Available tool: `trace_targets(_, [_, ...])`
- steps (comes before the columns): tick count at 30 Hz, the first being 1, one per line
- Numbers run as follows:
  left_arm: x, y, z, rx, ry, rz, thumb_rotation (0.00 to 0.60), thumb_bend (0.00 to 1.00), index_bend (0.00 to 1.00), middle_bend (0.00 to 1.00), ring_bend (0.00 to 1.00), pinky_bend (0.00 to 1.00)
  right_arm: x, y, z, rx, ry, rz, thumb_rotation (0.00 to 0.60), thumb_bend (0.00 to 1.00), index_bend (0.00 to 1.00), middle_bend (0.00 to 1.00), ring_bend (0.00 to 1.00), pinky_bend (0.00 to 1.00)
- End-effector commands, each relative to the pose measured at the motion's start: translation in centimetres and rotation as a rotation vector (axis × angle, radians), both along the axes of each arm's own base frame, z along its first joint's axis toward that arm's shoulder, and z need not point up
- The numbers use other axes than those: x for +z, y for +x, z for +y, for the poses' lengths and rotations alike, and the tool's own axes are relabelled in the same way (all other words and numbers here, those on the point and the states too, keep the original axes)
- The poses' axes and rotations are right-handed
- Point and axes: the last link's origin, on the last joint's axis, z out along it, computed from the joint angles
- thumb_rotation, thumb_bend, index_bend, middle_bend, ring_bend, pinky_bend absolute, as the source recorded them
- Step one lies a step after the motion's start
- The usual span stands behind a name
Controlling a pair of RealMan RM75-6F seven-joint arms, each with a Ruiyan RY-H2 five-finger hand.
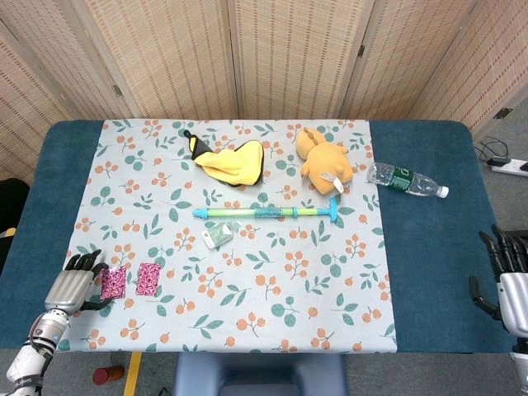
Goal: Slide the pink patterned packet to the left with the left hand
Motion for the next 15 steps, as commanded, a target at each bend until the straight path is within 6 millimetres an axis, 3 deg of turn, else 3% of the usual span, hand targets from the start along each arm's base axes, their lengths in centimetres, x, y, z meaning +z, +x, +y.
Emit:
trace_targets(1, [0.00, -0.10, 0.03, 0.006, -0.006, 0.000, 0.467, 0.29, 0.23, 0.00, 0.00, 0.00, -0.01, 0.05, 0.05, 0.001, 0.000, 0.001, 0.576, 0.52, 0.00, 0.00, 0.00, 0.00])
trace_targets(15, [-0.22, 0.12, 0.17, -0.011, -0.022, 0.005, 0.468, 0.29, 0.21, 0.00, 0.00, 0.00, 0.04, 0.12, 0.38, -0.005, -0.007, 0.003, 0.575, 0.52, 0.00, 0.00, 0.00, 0.00])
